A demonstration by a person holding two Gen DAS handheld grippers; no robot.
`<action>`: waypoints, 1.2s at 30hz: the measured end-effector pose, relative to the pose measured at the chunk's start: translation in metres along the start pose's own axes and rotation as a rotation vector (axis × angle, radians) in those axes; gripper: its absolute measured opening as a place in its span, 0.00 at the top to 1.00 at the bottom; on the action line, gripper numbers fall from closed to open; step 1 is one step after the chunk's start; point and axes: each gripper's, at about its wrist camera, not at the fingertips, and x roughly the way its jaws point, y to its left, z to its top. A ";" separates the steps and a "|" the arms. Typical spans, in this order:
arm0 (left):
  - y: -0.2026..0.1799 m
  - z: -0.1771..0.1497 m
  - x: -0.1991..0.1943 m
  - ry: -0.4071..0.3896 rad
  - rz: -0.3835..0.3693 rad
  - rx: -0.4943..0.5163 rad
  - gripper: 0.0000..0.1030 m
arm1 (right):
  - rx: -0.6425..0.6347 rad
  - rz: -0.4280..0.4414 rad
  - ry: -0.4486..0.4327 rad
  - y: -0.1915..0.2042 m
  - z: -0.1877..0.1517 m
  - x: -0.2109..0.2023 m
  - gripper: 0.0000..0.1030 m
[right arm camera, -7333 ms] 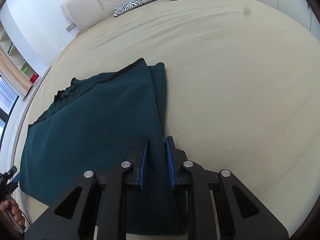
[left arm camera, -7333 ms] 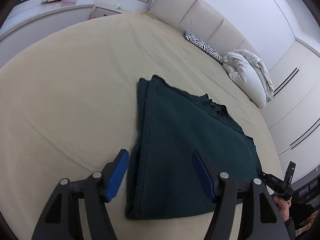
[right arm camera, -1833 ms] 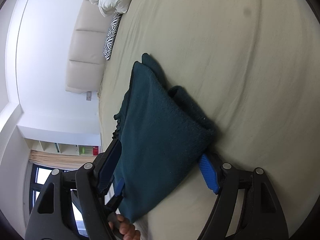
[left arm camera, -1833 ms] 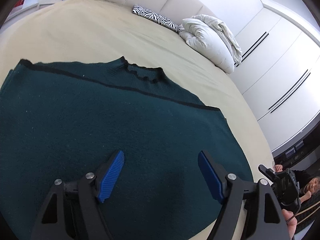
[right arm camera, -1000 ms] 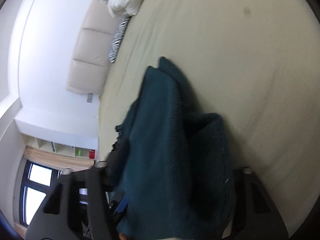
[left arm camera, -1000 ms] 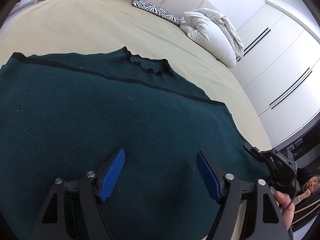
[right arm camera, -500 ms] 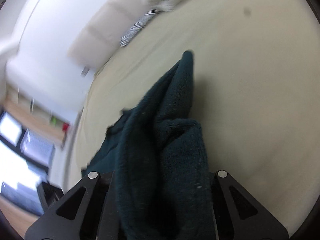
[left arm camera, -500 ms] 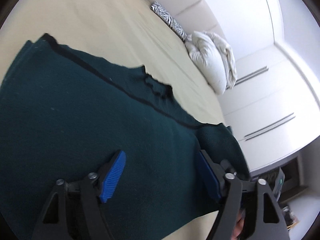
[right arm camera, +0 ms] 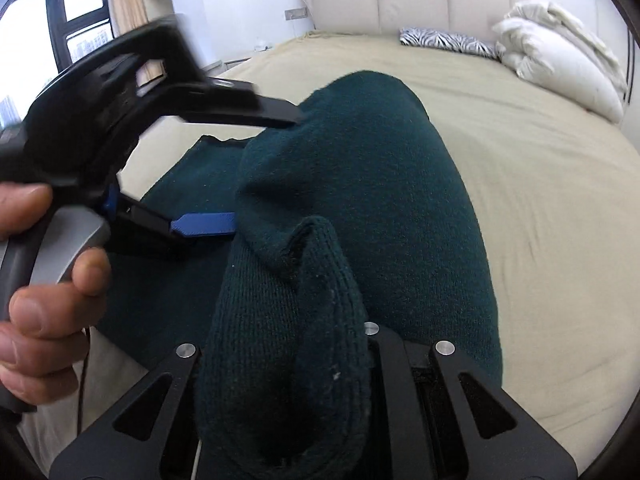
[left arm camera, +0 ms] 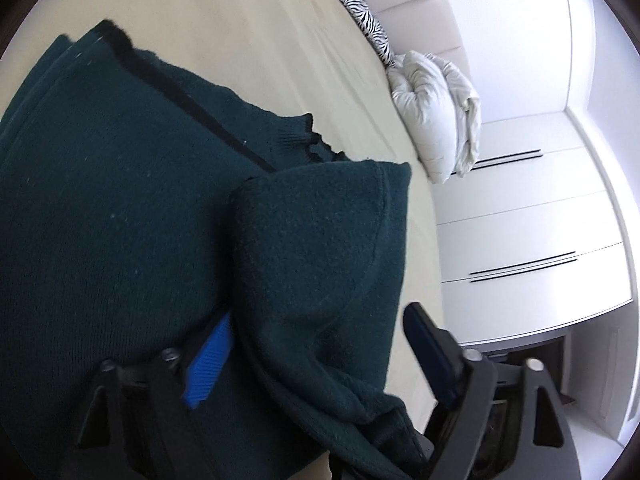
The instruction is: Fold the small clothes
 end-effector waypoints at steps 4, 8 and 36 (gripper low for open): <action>0.005 0.011 0.017 0.080 0.043 -0.018 0.84 | -0.120 -0.035 -0.019 0.019 -0.012 -0.010 0.86; 0.006 0.012 0.011 0.076 0.050 0.005 0.85 | -0.223 -0.057 -0.056 0.030 -0.031 -0.032 0.86; 0.073 0.060 -0.080 -0.021 0.160 0.108 0.77 | -0.191 0.276 0.031 0.100 0.000 0.023 0.77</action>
